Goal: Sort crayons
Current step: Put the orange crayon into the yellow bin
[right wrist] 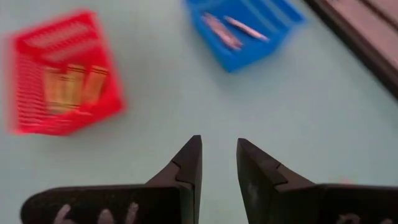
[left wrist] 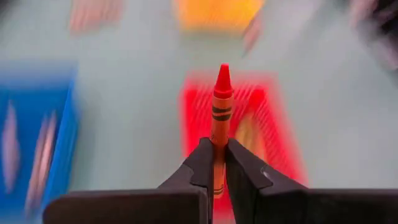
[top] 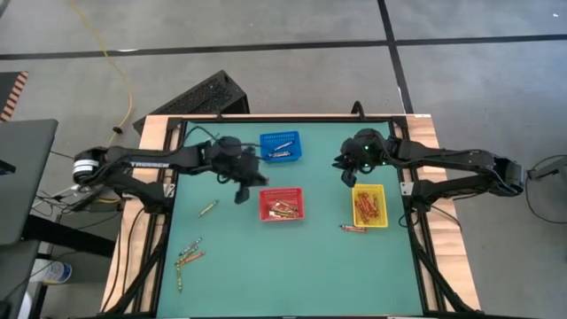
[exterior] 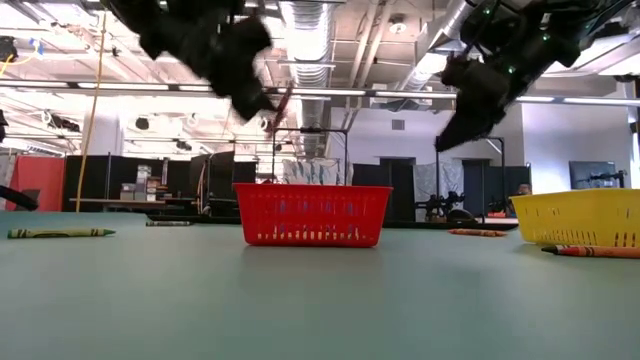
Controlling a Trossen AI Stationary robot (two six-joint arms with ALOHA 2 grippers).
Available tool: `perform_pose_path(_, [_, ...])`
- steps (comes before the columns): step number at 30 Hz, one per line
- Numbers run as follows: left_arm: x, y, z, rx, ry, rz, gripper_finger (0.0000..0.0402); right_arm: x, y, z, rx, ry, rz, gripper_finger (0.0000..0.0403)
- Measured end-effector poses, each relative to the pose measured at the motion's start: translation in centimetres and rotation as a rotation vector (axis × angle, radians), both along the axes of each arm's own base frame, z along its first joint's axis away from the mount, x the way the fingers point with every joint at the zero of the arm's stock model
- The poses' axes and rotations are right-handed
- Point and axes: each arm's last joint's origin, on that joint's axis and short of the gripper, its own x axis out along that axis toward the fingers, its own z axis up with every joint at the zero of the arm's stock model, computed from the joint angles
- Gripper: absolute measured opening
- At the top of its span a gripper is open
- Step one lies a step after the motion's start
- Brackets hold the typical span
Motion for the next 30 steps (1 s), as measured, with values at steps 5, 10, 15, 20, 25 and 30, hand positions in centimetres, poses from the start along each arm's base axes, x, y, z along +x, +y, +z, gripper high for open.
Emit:
perform_pose_path(5, [2.7,-1.5,0.9,0.099,-0.454,-0.129,0.0013,2.5,1.7,0.3,-0.014,-0.166,0.211,0.0092])
perform_pose_path(10, [4.8,-1.8,0.1,0.108,-0.652,-0.161,0.0013,5.3,3.9,-0.6,-0.099,-0.335,0.388,0.0092])
perform_pose_path(15, [5.7,-1.3,-1.6,0.046,-0.644,-0.134,0.0013,7.2,5.0,-0.7,-0.181,-0.402,0.474,0.0097])
perform_pose_path(20, [5.9,-0.9,-2.0,0.022,-0.622,-0.118,0.0013,8.2,4.9,-0.9,-0.188,-0.416,0.476,0.012])
perform_pose_path(25, [5.9,-0.9,-2.0,0.038,-0.624,-0.113,0.0013,8.7,4.7,-0.9,-0.188,-0.414,0.473,0.0158])
perform_pose_path(30, [5.9,-0.9,-2.0,0.055,-0.626,-0.106,0.0013,9.0,4.7,-0.1,-0.199,-0.439,0.471,0.0187])
